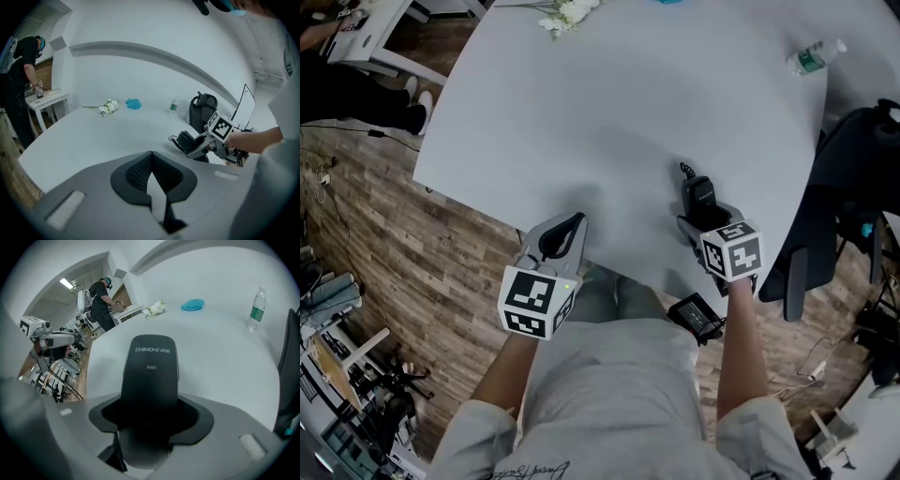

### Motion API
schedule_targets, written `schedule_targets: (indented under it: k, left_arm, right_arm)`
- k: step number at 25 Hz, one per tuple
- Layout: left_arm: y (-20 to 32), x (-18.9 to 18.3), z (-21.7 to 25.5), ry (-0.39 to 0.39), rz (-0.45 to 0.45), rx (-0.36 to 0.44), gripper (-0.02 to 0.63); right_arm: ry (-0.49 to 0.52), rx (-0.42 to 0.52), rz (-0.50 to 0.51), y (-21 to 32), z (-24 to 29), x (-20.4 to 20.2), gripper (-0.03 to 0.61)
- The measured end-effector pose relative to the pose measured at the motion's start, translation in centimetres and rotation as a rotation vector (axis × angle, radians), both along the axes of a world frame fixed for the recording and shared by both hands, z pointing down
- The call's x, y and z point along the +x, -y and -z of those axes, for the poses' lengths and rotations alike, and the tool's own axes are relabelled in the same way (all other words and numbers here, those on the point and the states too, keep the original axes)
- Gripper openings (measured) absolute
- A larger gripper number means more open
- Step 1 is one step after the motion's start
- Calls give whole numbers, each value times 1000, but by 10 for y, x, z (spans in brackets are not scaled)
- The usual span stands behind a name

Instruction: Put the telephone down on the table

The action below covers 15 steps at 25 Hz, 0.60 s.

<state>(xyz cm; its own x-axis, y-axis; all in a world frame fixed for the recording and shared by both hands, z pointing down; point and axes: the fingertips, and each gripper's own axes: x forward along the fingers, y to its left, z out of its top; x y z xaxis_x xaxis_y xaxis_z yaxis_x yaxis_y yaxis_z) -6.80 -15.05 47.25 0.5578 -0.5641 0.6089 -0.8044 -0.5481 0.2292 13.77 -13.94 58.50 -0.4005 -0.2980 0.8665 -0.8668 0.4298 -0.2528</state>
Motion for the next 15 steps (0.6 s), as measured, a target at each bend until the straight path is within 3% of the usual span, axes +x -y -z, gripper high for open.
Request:
schedule_targets:
  k: [15]
  left_arm:
    - [0, 0, -10, 0, 4, -23, 17]
  right_arm:
    - [-47, -7, 49, 3, -19, -15, 285]
